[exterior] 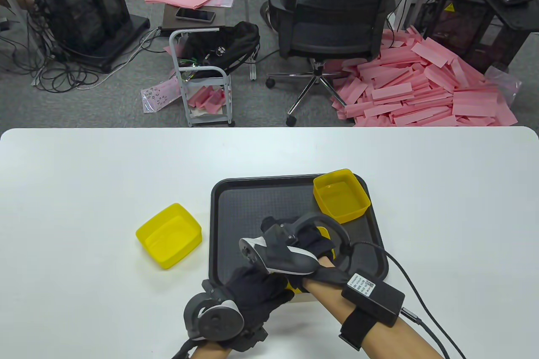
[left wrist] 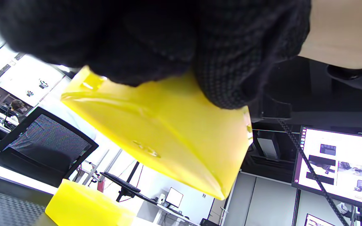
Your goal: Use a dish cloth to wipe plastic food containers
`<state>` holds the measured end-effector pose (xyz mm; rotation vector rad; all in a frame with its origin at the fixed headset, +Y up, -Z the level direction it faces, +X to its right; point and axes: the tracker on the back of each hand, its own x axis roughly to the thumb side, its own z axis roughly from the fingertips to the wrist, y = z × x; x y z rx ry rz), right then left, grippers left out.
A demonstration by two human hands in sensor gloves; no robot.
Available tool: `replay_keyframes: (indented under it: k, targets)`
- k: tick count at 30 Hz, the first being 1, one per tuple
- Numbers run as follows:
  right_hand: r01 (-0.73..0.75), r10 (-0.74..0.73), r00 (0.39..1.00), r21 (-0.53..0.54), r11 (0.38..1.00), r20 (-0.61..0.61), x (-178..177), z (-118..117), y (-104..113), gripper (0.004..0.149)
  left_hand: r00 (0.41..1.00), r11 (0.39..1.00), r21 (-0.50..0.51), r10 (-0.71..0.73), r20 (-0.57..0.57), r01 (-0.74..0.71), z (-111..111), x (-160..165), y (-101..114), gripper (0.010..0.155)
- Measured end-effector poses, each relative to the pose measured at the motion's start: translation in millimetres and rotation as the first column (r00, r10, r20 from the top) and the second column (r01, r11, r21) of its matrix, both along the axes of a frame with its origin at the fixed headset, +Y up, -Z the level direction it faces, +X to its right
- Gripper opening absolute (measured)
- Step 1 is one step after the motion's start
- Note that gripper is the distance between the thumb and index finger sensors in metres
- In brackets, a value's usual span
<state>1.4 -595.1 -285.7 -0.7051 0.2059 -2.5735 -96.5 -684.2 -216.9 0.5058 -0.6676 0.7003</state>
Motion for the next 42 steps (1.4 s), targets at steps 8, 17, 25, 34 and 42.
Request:
replay_keyframes:
  k: [8, 17, 25, 34, 42]
  targets:
    - [-0.175, 0.173, 0.984, 0.068, 0.982, 0.032, 5.2, -6.4, -6.5, 0.049, 1.0, 1.0, 0.007, 0.013, -0.025, -0.013, -1.0, -6.4, 1.0, 0.04]
    - [-0.301, 0.301, 0.953, -0.008, 0.954, 0.035, 20.2, 2.6, -6.8, 0.051, 0.994, 1.0, 0.018, 0.017, -0.111, -0.015, -1.6, -8.7, 0.8, 0.04]
    - [-0.218, 0.3, 0.947, -0.462, 0.86, 0.113, 23.1, -4.2, -13.5, 0.047, 0.994, 0.999, 0.034, 0.005, -0.108, -0.001, -1.3, -5.7, -2.4, 0.04]
    - [0.301, 0.154, 0.881, -0.781, 0.547, 0.447, 48.7, -34.9, -19.4, 0.048, 0.997, 0.999, 0.011, 0.04, -0.066, -0.039, 0.4, -2.6, -3.4, 0.041]
    - [0.627, -0.124, 0.769, -0.704, 0.333, 0.627, 67.6, -45.9, -28.6, 0.048, 0.996, 0.999, 0.016, 0.032, -0.081, -0.03, 1.5, 2.2, -4.2, 0.042]
